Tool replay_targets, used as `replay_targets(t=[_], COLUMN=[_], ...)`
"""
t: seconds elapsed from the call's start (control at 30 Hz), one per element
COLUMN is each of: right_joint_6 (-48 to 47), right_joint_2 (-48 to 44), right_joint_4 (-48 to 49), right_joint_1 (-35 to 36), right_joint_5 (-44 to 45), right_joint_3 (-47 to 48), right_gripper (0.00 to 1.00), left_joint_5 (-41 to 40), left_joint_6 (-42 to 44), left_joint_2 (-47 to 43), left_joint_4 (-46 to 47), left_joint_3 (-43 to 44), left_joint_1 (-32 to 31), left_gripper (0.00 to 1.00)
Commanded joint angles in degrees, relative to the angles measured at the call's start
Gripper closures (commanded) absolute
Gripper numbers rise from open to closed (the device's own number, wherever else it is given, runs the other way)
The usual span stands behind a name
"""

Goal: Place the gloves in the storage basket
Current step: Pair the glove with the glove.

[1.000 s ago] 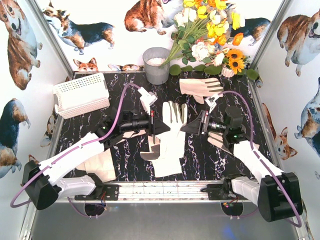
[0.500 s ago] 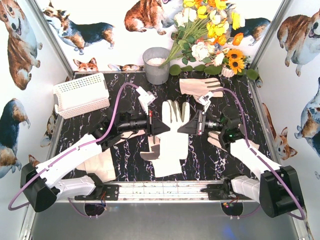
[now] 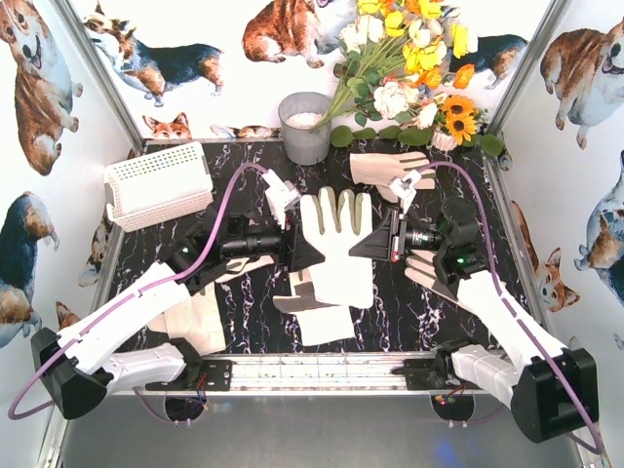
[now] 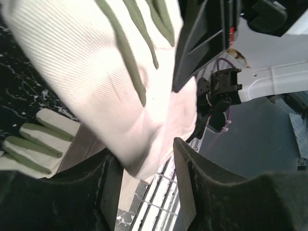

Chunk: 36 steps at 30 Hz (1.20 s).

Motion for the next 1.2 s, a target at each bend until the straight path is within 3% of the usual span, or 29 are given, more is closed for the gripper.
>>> replay_targets(t=[0.0,0.13,0.3,0.6,1.0,1.1,1.17], right_joint_6=[-8.45,-9.67,-7.75,4.98,6.85,5.30,2.52], right_joint_2=[-2.30,-3.43,-5.02,-6.28,-5.28,-5.33,-5.48], right_joint_4=[-11.41,-15.46,-15.11,-1.08,1.36,-0.23,-3.60], right_joint_1=[-0.11,-0.09,-0.14,0.41,2.37,2.38,2.38], right_joint_5=[-1.94,-3.25,-4.97,-7.48,-8.68,-7.81,-6.87], right_joint_3=[6.60,8.45,9.63,10.02,12.01,12.13,12.45], right_gripper=[1.00,1.00,1.00,1.00,1.00,1.00,1.00], left_joint_5=[-4.10,-2.79,7.39,18.57,23.25,25.91,26.86], left_joint_6=[7.28,8.21,6.23,0.76,0.59,0.41,0.15], left_joint_2=[-2.01,-5.30,-6.47,-4.35,3.38,5.11,4.72], left_joint_4=[-9.96,-9.78,-5.81,5.55,11.56,11.62,11.47], left_joint_3=[4.33,3.44,0.91,-1.13,2.19,2.69,2.05], left_joint_1=[1.34,6.18,12.21,12.31,8.15,6.93,6.86], left_gripper=[0.58,0.42,0.27,0.08,0.05,0.10,0.20])
